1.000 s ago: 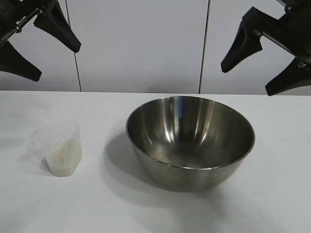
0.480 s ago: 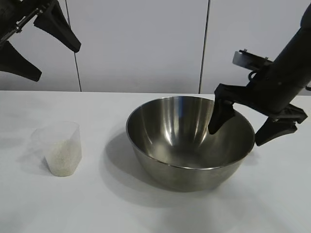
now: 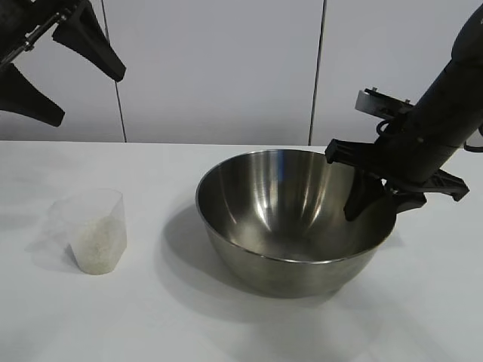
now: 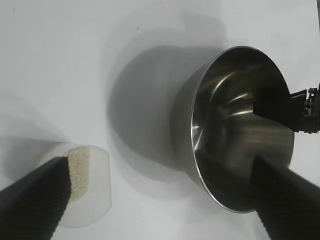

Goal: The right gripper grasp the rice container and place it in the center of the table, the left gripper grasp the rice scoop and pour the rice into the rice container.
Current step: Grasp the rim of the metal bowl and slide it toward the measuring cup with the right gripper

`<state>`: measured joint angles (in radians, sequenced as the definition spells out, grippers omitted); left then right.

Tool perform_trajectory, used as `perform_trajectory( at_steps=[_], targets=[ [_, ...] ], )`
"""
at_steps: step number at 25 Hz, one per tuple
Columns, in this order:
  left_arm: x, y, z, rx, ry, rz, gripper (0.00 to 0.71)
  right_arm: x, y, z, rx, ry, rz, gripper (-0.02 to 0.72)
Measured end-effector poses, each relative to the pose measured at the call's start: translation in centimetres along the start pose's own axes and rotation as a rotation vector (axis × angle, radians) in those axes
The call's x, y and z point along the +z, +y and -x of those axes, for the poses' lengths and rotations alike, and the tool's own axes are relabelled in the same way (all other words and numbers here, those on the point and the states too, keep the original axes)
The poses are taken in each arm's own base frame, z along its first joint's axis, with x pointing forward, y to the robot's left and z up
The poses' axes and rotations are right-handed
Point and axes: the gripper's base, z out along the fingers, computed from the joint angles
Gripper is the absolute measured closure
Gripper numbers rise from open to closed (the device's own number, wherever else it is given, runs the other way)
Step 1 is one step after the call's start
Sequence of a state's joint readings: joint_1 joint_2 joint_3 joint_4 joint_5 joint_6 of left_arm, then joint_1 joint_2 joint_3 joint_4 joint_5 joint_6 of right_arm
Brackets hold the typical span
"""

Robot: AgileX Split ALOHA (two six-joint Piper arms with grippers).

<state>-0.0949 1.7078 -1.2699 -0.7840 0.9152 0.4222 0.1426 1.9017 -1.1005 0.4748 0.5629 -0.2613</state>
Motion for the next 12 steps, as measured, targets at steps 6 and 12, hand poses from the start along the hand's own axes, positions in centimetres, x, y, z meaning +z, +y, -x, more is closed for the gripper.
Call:
perform_trajectory(
  at_steps=[6, 12],
  targets=[
    [0.00, 0.00, 0.00, 0.000, 0.000, 0.000, 0.015, 0.00, 0.05, -0.13, 0.001, 0.014, 0.005, 0.685],
    [0.00, 0.00, 0.00, 0.000, 0.000, 0.000, 0.015, -0.31, 0.44, -0.34, -0.003, 0.037, 0.036, 0.685]
  ],
)
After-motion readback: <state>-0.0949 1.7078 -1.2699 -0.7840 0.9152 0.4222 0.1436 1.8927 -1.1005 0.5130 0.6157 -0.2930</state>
